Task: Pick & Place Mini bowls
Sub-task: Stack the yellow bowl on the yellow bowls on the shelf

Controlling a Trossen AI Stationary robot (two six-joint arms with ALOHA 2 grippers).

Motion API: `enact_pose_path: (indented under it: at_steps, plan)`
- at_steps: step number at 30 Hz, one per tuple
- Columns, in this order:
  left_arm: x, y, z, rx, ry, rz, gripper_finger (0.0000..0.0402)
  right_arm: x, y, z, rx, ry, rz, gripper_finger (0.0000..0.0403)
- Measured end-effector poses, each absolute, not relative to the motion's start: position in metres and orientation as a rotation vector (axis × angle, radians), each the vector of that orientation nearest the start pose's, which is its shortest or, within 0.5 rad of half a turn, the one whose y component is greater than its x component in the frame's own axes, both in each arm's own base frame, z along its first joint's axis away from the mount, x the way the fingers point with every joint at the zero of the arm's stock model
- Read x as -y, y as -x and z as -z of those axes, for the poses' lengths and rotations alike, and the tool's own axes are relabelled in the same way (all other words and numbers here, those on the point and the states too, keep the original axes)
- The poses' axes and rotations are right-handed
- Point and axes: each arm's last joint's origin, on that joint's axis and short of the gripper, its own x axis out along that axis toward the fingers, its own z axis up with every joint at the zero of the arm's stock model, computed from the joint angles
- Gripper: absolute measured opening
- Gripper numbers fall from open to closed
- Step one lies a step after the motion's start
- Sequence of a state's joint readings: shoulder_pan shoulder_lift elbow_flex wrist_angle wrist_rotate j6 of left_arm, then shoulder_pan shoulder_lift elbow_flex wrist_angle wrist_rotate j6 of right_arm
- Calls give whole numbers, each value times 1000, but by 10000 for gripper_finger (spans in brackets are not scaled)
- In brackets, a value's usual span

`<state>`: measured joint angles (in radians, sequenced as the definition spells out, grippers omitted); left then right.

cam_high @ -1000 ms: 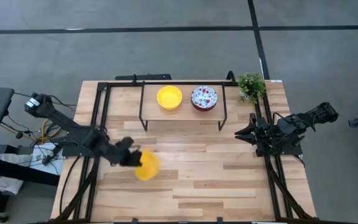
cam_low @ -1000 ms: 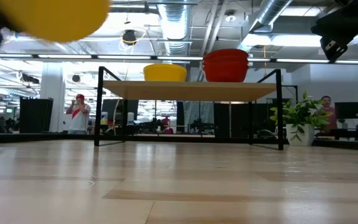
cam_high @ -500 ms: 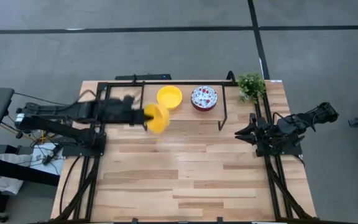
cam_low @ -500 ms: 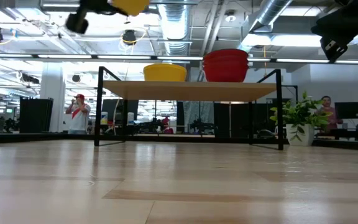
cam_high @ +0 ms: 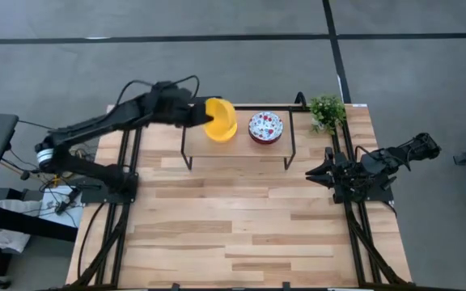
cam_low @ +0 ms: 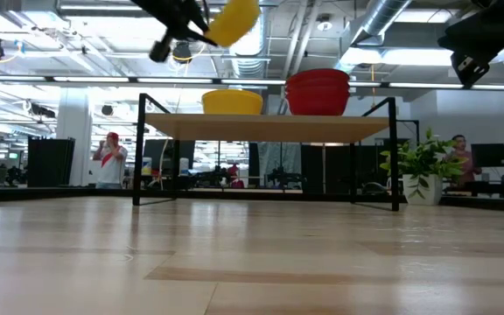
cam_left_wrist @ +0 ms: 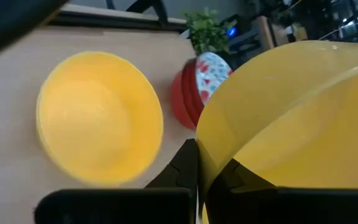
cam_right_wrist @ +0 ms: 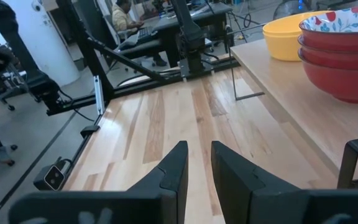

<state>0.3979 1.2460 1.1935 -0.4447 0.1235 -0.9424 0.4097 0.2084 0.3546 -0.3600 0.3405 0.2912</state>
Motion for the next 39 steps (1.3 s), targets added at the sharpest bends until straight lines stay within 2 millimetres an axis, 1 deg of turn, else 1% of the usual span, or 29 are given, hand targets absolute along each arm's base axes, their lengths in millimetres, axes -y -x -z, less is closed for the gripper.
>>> enact_pose_path:
  at_steps: [3,6,9,13,19,26,31,35,39]
  plan:
    - [-124,-259,-350,-355,1090,-479,3,-26,-85,-233,-207,-227,-38,61]
    - [-143,-263,-349,-385,1107,-495,3,-26,-85,-233,-208,-228,-38,61]
    - [-157,-265,-349,-435,1108,-534,3,-26,-85,-233,-208,-228,-38,61]
    - [-169,-263,-352,-502,1132,-594,3,-26,-85,-233,-210,-227,-37,61]
    - [-178,-263,-362,-589,1157,-632,2,-26,-85,-232,-214,-224,-37,61]
    - [-182,-267,-365,-669,1188,-668,2,-26,-84,-231,-229,-218,-34,61]
    - [-186,-273,-356,-740,1208,-698,2,-26,-84,-230,-234,-216,-33,61]
    - [-186,-280,-345,-815,1216,-732,2,-26,-84,-230,-235,-216,-33,61]
    - [-187,-286,-338,-837,1216,-737,2,-26,-84,-230,-234,-216,-33,61]
